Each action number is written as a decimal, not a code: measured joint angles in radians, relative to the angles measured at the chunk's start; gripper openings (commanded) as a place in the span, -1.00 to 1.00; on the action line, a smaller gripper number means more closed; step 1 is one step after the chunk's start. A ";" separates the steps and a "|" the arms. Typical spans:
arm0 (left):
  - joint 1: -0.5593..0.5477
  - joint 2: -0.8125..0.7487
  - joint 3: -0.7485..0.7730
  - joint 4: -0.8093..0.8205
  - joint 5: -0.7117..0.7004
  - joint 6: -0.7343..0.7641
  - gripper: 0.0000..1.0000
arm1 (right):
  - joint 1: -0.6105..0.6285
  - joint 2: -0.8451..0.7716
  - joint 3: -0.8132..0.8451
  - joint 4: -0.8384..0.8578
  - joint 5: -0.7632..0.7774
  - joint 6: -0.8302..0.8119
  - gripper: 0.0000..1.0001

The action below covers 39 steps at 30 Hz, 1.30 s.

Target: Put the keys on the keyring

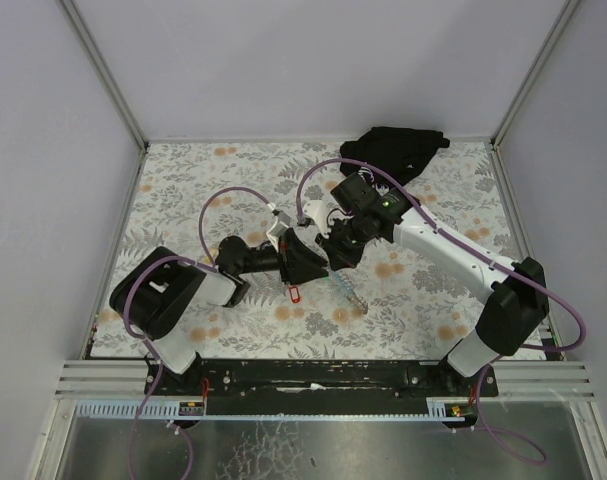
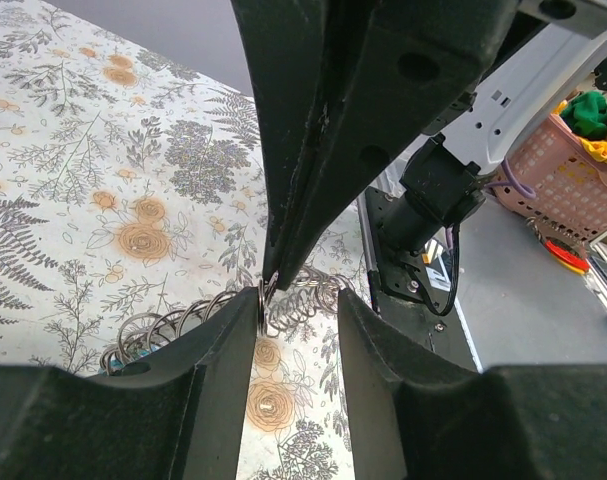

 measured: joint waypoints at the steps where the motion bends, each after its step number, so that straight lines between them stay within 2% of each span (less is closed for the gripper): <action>1: 0.000 0.000 0.000 0.002 0.002 -0.002 -0.28 | 0.000 0.000 -0.001 0.002 -0.005 0.000 -1.00; 11: 0.008 0.019 0.006 0.026 -0.007 -0.033 -0.29 | 0.000 0.000 -0.013 0.016 -0.021 0.000 -1.00; 19: 0.100 -0.043 -0.063 0.014 -0.072 -0.027 -0.27 | 0.000 -0.003 -0.018 0.034 -0.014 0.001 -1.00; 27: 0.061 -0.042 -0.031 0.021 0.014 -0.053 -0.40 | 0.000 -0.005 -0.019 0.038 -0.015 0.000 -1.00; 39: 0.031 0.042 0.038 0.027 0.056 -0.082 -0.44 | 0.000 -0.011 -0.019 0.038 -0.020 0.000 -1.00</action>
